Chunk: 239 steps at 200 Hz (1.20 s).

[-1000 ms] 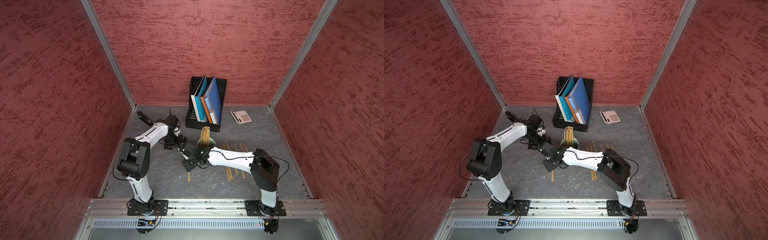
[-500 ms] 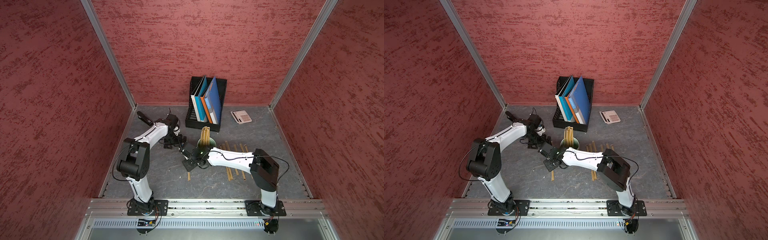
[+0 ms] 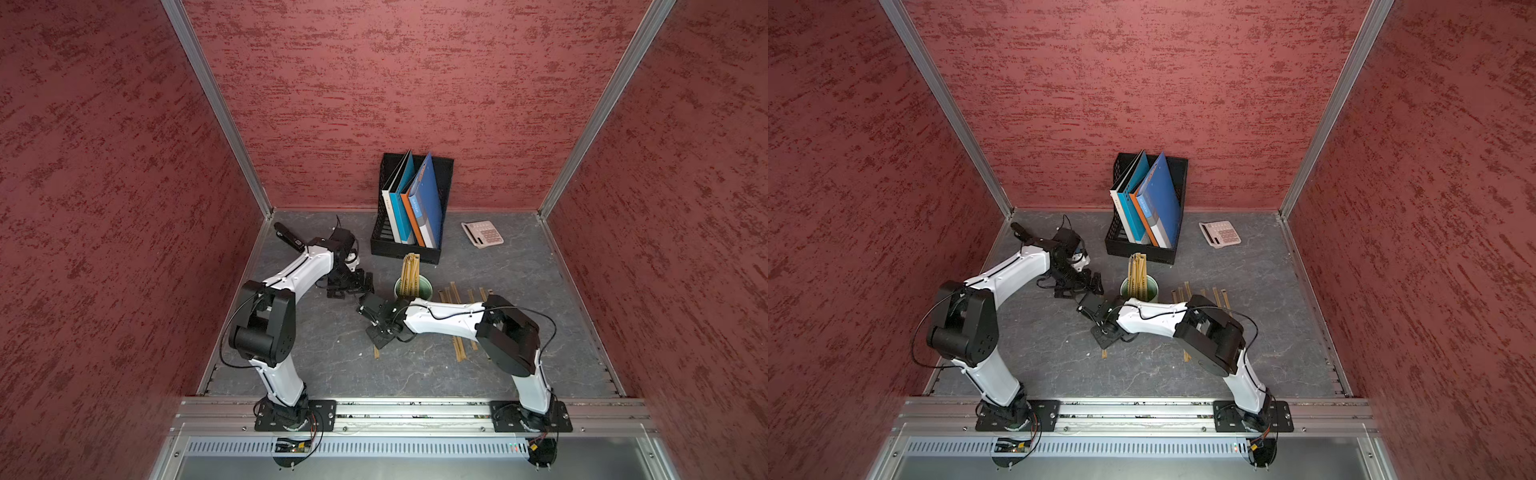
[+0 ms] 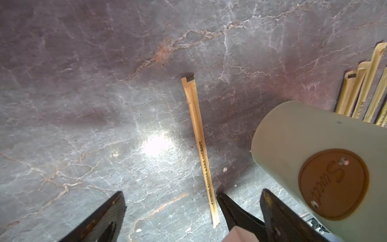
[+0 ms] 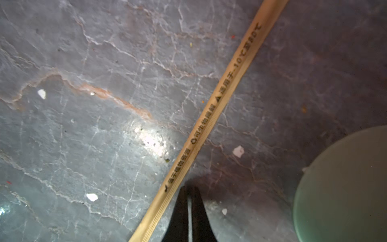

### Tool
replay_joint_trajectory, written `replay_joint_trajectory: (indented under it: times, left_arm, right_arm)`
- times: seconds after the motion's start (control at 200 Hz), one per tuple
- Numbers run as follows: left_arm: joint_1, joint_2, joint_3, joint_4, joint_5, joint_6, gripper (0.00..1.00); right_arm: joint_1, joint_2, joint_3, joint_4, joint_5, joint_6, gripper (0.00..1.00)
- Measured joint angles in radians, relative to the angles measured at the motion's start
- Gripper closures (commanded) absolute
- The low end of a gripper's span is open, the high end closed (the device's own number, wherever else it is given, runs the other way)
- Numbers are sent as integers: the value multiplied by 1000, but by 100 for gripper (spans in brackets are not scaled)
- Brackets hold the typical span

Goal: Take the straws out of the storage container
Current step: Place the straw at the center of the board, then pick up the straw from the container.

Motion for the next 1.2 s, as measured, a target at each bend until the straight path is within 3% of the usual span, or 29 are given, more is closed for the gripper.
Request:
replay_joint_trajectory:
  times: [0.245, 0.541, 0.696, 0.962, 1.197]
  left_arm:
    - [21, -70, 5, 5, -3, -12, 0]
    - [74, -282, -40, 115, -11, -70, 0]
    - [75, -358, -108, 192, 21, -114, 0]
    - [76, -405, -174, 266, 52, -153, 0]
    - [76, -412, -182, 298, 61, -163, 0]
  right_arm:
    - [2, -109, -21, -25, -3, 3, 100]
    - [-5, -443, 108, -154, 71, 5, 65]
    - [-53, -492, 178, -255, 115, 7, 64]
    - [-264, -482, 40, -306, 88, 18, 64]
    - [-328, -476, 32, -298, 43, 0, 67]
